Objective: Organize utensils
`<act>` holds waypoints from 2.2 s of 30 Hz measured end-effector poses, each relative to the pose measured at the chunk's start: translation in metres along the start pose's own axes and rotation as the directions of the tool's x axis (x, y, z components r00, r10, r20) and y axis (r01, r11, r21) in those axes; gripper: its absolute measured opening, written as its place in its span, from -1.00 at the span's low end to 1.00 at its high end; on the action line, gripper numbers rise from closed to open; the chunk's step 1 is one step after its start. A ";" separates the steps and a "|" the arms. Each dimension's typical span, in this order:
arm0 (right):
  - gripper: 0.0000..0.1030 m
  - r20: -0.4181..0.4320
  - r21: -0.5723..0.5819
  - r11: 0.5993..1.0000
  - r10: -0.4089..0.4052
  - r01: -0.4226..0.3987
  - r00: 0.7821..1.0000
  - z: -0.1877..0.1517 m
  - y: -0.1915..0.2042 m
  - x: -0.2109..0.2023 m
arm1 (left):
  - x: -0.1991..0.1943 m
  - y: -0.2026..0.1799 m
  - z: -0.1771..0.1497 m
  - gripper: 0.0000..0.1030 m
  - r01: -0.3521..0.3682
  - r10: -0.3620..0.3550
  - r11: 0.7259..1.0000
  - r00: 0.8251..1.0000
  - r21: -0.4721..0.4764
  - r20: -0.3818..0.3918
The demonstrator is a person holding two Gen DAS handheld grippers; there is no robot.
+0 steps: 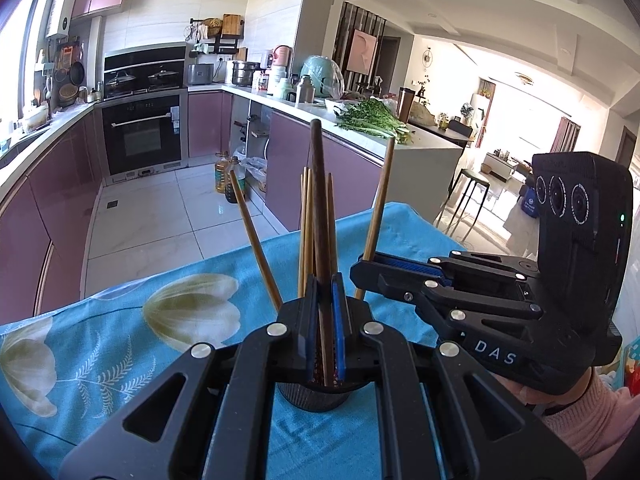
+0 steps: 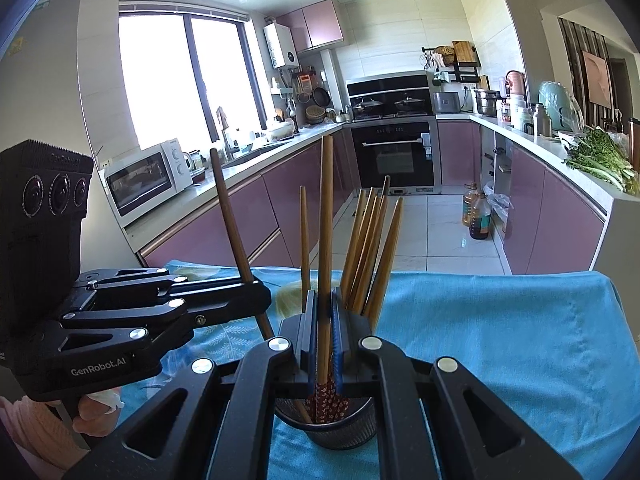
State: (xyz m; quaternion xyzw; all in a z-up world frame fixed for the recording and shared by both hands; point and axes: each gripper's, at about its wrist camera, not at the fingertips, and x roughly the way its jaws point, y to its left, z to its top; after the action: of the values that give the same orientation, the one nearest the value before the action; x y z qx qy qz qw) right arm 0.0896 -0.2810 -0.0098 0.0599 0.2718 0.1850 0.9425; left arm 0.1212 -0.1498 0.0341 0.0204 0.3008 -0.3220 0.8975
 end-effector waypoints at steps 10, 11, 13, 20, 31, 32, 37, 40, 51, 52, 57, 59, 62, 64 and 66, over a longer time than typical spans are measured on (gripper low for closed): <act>-0.89 -0.027 0.023 1.000 -0.006 0.006 1.000 -0.002 -0.009 0.008 | 0.017 0.010 0.004 -0.83 -0.023 0.022 1.000 1.000 -0.011 -0.016; -0.89 -0.029 0.025 1.000 -0.006 0.007 1.000 -0.003 -0.009 0.008 | 0.020 0.011 0.004 -0.83 -0.026 0.026 1.000 0.999 -0.011 -0.020; -0.89 -0.032 0.032 0.999 -0.008 0.009 0.999 -0.001 -0.010 0.011 | 0.024 0.013 0.004 -0.83 -0.030 0.029 0.999 0.999 -0.012 -0.026; -0.84 -0.038 0.053 0.998 -0.021 0.023 0.999 -0.002 -0.013 0.012 | 0.036 0.020 -0.002 -0.49 -0.047 0.046 0.999 0.998 -0.022 -0.045; 0.12 -0.001 0.035 0.999 -0.030 0.030 1.000 -0.016 -0.002 -0.006 | -0.001 0.036 -0.029 0.43 -0.139 0.142 0.989 0.989 -0.053 0.052; 0.45 0.007 0.032 0.999 -0.039 0.039 0.999 -0.018 0.000 -0.008 | -0.008 0.037 -0.033 0.72 -0.166 0.170 0.984 0.983 -0.062 0.068; 0.79 0.050 0.016 0.998 -0.060 0.059 0.997 -0.030 0.011 -0.017 | -0.042 0.049 -0.051 0.89 -0.269 0.283 0.957 0.950 -0.111 0.134; 0.87 0.068 -0.014 0.996 -0.082 0.083 0.994 -0.037 0.019 -0.020 | -0.058 0.056 -0.063 0.89 -0.317 0.337 0.938 0.929 -0.141 0.150; 0.87 0.174 -0.024 0.990 -0.131 0.138 0.976 -0.053 0.041 -0.034 | -0.108 0.054 -0.095 0.89 -0.432 0.467 0.883 0.850 -0.185 0.243; 0.87 0.178 -0.029 0.989 -0.137 0.145 0.974 -0.054 0.043 -0.034 | -0.111 0.052 -0.096 0.89 -0.439 0.474 0.879 0.844 -0.185 0.251; 0.87 0.214 -0.037 0.987 -0.147 0.159 0.966 -0.058 0.050 -0.039 | -0.125 0.044 -0.101 0.89 -0.468 0.503 0.864 0.818 -0.186 0.278; 0.87 0.226 -0.041 0.986 -0.151 0.164 0.962 -0.058 0.053 -0.040 | -0.129 0.042 -0.101 0.89 -0.473 0.508 0.861 0.813 -0.188 0.285; 0.87 0.236 -0.043 0.985 -0.153 0.167 0.960 -0.058 0.054 -0.042 | -0.134 0.039 -0.103 0.89 -0.485 0.520 0.854 0.803 -0.189 0.292; 0.87 0.243 -0.045 0.984 -0.156 0.171 0.957 -0.058 0.056 -0.043 | -0.136 0.039 -0.104 0.89 -0.488 0.525 0.851 0.799 -0.192 0.293; 0.87 0.244 -0.048 0.984 -0.157 0.174 0.957 -0.059 0.057 -0.043 | -0.138 0.038 -0.106 0.89 -0.488 0.527 0.850 0.798 -0.198 0.294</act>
State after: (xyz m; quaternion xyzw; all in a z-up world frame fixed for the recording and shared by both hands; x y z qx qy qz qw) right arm 0.0063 -0.2445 -0.0261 0.0263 0.1539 0.1062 0.9820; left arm 0.0037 -0.0172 0.0180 -0.0055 0.1438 -0.0508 0.9883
